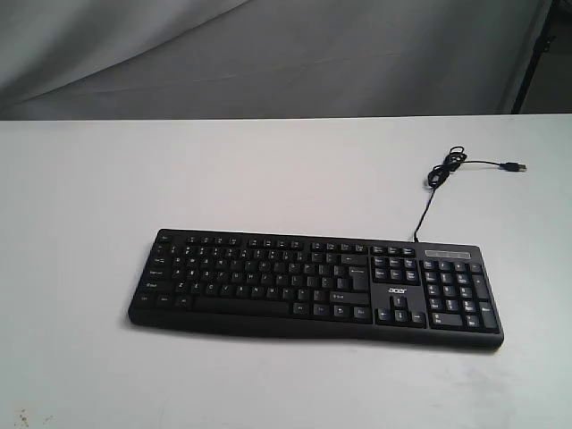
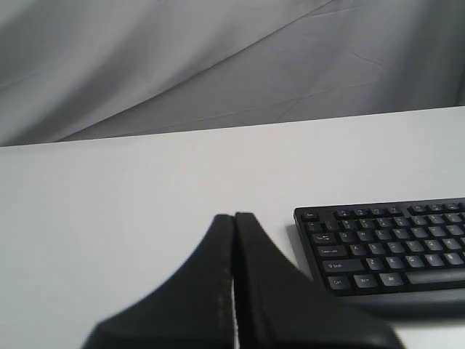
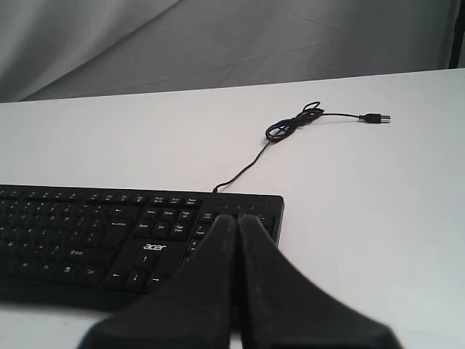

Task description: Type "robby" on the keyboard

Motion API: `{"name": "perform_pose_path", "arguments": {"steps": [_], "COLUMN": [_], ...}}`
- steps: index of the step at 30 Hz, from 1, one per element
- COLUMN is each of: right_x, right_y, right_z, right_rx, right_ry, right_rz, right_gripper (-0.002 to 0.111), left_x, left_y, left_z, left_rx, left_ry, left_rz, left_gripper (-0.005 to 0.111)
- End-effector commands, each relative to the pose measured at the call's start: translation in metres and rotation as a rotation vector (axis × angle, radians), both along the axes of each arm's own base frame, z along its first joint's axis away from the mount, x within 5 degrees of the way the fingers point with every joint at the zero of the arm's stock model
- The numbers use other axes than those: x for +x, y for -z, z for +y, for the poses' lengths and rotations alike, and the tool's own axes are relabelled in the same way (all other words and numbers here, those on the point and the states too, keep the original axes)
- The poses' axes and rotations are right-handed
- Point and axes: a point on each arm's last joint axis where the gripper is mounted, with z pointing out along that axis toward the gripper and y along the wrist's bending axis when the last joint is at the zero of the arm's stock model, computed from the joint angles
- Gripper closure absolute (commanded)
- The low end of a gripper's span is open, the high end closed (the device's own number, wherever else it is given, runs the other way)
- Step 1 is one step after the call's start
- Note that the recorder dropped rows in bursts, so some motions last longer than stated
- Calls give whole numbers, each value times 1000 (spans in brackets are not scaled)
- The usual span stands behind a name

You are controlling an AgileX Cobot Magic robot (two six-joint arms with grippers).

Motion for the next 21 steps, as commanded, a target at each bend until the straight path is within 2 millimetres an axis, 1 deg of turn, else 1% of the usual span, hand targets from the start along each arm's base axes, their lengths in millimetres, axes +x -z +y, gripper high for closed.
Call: {"name": "perform_pose_path", "arguments": {"steps": [1, 13, 17, 18, 20, 21], "right_x": [0, 0, -1, -1, -1, 1], "right_y": [1, 1, 2, -8, -42, -67], "right_z": [-1, -1, 1, 1, 2, 2], "right_rx": [1, 1, 59, 59, 15, -10], "right_ry": [10, 10, 10, 3, -15, -20], "right_rz": [1, 1, 20, 24, 39, 42], "right_gripper": [108, 108, 108, 108, 108, 108], "left_x": [0, 0, 0, 0, 0, 0], "left_y": [1, 1, 1, 1, 1, 1], "left_z": [0, 0, 0, 0, 0, 0], "left_rx": [1, 1, 1, 1, 1, 1], "left_ry": [6, 6, 6, 6, 6, 6], "left_rz": [-7, -7, -7, -7, -7, -7], "left_gripper": [107, 107, 107, 107, 107, 107]}}
